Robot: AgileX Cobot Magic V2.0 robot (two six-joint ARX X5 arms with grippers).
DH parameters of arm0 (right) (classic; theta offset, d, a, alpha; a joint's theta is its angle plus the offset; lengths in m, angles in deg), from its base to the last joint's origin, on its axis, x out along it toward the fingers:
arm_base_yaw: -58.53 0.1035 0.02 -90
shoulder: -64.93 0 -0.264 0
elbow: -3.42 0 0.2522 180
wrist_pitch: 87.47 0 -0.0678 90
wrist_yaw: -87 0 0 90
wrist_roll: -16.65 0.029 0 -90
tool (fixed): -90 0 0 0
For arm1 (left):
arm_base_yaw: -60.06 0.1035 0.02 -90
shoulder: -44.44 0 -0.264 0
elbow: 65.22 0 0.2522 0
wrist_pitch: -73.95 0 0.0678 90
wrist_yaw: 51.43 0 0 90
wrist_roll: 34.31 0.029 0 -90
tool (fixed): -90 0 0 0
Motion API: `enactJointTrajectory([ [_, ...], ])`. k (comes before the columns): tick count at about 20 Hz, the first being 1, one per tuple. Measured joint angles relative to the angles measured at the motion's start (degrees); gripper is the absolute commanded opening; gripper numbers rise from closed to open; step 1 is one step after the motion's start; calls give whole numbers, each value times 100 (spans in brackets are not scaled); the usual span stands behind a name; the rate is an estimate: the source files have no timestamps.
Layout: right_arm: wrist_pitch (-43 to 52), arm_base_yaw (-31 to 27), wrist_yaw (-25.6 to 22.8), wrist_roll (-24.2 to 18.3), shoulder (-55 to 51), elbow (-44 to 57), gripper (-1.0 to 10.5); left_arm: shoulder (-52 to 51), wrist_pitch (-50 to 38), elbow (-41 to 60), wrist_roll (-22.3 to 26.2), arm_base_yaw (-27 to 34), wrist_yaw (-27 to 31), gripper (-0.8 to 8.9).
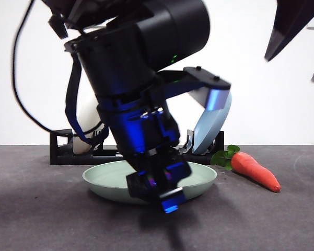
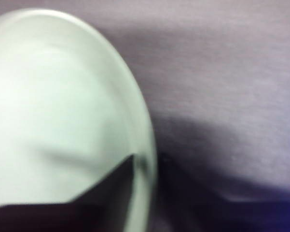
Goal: Take the green plate from the plate rack,put the plate on the table,take the carrot from the table,put the carrot in the plate
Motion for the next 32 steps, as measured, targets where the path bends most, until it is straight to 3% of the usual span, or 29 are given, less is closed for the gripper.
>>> enactJointTrajectory([
  [4,483,0,-61,4,389,0,659,-107,31,-9,-175,26,-2,347],
  [8,1134,0,-297,4,914,-2,658,-476,625,-114,-505,-9,-114,347],
  [13,2135,0,-323,9,1958,-2,658,-1766,1032,-603,-1311,-103,-166,347],
  [17,2791,0,-328,96,2872,-2,657,-2957,1226,-612,-2122,-157,-555,347],
  [20,3032,0,-450,114,3346,-2,650,-3685,1316,-612,-2433,-157,-557,346],
  [27,3287,0,-452,136,3633,-2,274,-4203,1661,-612,-2693,-157,-555,346],
  [32,3287,0,-450,175,3685,-2,280,-4201,1696,-612,-2817,-157,-557,346],
])
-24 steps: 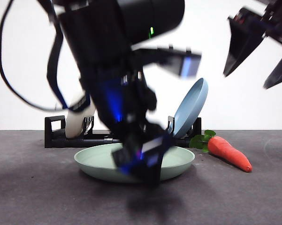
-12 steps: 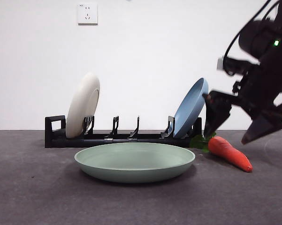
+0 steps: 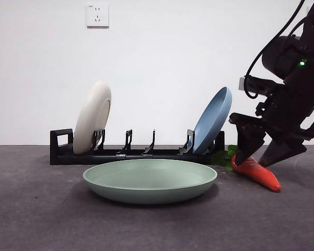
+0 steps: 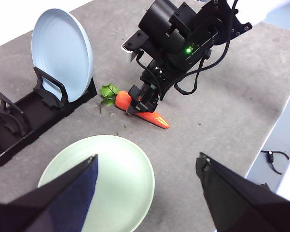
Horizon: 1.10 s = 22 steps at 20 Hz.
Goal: Take the green plate from the plate rack,put the plate on the table,take the carrot from the table,put the carrot in the plate
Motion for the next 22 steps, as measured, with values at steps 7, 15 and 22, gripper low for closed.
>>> enactJointTrajectory([
  [7,-85,0,7,44,111,0,-12,0,0,0,-44,0,2,346],
  [15,-356,437,319,168,-595,0,-12,0,0,0,-44,0,4,346],
  [22,282,2044,4,389,-675,-35,-12,0,11,0,-44,0,2,346],
])
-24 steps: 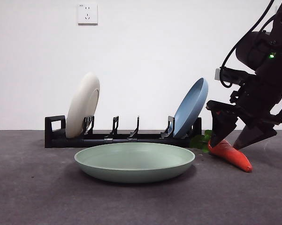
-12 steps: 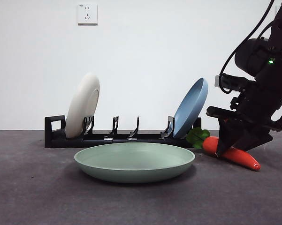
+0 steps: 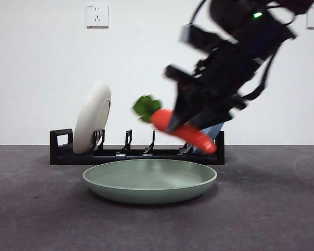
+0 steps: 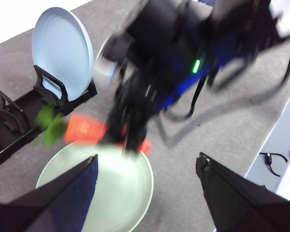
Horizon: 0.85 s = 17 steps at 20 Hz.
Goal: Take the green plate from the plate rack,put the plate on the table,take the carrot from the table,put the carrot in the plate
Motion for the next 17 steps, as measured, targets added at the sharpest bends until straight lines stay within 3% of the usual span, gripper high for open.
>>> enactJointTrajectory([
  [3,376,404,-212,103,448,0,-12,0,203,0,0,0,0,346],
  [8,621,503,-302,173,1113,0,2,0,291,0,0,0,0,346],
  [9,645,503,-299,192,1121,-2,75,0,289,0,0,0,0,346],
  [12,640,503,-304,264,1113,-2,548,0,291,0,0,0,0,346],
  [13,612,503,-306,299,1102,-2,596,-2,289,0,0,0,0,346],
  [17,424,503,-306,348,619,-2,597,0,293,0,0,0,0,346],
])
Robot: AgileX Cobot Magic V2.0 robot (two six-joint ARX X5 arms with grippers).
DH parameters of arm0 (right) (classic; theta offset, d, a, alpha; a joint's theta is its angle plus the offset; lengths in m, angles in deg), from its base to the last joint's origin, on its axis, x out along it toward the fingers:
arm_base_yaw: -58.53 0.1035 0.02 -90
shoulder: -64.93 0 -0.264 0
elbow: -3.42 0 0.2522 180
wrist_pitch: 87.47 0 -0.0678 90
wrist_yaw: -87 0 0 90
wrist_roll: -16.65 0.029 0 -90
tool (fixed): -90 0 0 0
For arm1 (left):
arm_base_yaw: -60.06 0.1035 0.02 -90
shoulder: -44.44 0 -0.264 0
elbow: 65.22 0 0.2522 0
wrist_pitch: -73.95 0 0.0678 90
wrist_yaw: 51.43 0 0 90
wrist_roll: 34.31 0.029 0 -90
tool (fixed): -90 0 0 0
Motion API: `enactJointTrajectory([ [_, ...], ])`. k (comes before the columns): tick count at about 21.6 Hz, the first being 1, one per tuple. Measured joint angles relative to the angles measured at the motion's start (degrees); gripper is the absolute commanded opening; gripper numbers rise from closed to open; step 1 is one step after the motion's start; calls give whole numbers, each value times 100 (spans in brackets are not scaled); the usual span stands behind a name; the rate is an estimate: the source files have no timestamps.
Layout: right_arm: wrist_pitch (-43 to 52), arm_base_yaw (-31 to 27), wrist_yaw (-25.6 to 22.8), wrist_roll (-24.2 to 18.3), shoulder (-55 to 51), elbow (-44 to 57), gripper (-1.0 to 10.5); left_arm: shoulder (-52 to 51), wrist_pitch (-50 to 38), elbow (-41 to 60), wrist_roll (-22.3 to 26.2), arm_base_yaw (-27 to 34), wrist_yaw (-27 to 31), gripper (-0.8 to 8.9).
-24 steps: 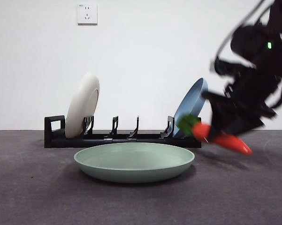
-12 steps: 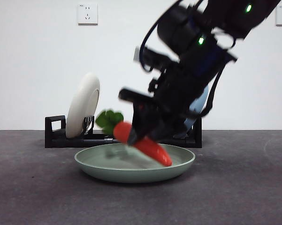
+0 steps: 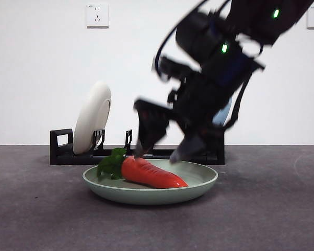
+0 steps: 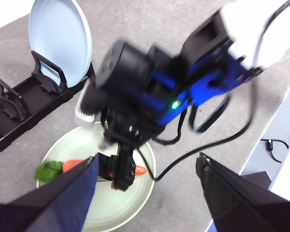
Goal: Take the green plate from the plate rack,put the plate on the table,take the carrot from the table,put the carrot in the plate
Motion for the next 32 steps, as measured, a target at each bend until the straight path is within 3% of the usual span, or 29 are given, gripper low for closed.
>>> enactJointTrajectory([
  [4,-955,2,2,35,-1121,0,596,0,26,0,0,0,0,346],
  [9,-3416,4,437,35,-3038,0,594,0,345,0,0,0,0,346],
  [13,-4688,4,468,35,-4218,0,534,0,466,0,0,0,0,345],
  [19,-5445,4,468,37,-5056,0,238,0,763,0,0,0,-2,312],
  [22,-5740,4,466,37,-5298,0,2,0,999,0,0,0,-2,2],
  [32,-5923,4,461,37,-5403,0,3,0,1176,0,-11,0,0,-4],
])
